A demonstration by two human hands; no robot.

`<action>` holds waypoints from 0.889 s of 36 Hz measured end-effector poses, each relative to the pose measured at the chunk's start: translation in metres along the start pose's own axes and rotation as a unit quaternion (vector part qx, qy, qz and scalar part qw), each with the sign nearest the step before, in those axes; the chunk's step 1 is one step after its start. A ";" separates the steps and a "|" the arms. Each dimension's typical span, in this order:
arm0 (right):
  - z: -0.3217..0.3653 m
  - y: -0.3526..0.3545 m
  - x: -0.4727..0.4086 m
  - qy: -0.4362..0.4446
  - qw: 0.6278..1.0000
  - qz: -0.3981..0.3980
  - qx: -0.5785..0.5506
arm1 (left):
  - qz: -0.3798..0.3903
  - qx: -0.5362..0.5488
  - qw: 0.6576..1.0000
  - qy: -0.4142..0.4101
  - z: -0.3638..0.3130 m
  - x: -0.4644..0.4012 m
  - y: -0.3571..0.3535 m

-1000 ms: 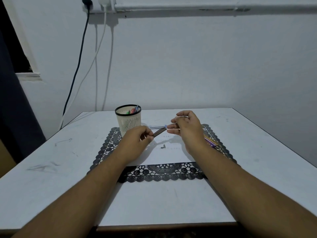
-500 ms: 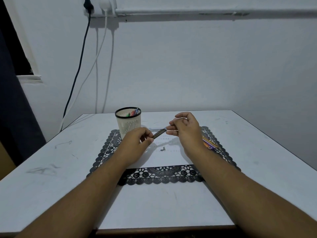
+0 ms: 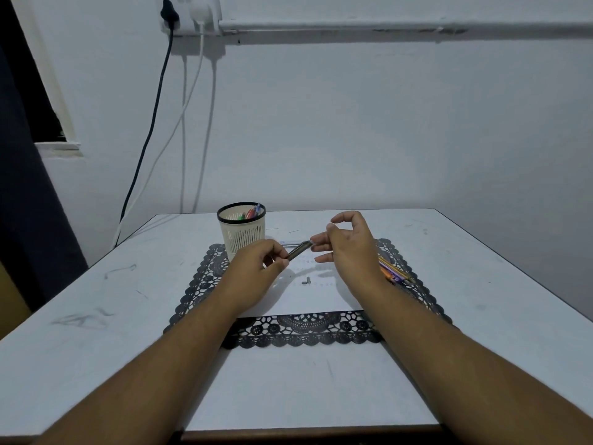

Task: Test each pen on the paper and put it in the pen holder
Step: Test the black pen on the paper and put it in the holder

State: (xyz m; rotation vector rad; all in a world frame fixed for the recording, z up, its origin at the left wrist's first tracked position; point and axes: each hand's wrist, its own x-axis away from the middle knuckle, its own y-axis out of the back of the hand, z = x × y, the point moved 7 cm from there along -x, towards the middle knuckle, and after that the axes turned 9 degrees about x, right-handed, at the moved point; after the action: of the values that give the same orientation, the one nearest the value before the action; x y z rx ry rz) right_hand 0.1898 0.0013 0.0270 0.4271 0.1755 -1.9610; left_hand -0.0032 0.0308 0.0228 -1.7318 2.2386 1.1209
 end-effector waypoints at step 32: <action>0.005 0.003 0.003 0.013 1.000 -0.025 0.011 | -0.006 0.003 1.000 0.005 -0.005 0.001 0.001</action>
State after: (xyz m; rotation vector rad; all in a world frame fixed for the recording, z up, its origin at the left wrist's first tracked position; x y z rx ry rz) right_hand 0.1899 -0.0042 0.0306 0.4651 0.1831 -2.0080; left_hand -0.0031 0.0269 0.0261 -1.7493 2.2322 1.1060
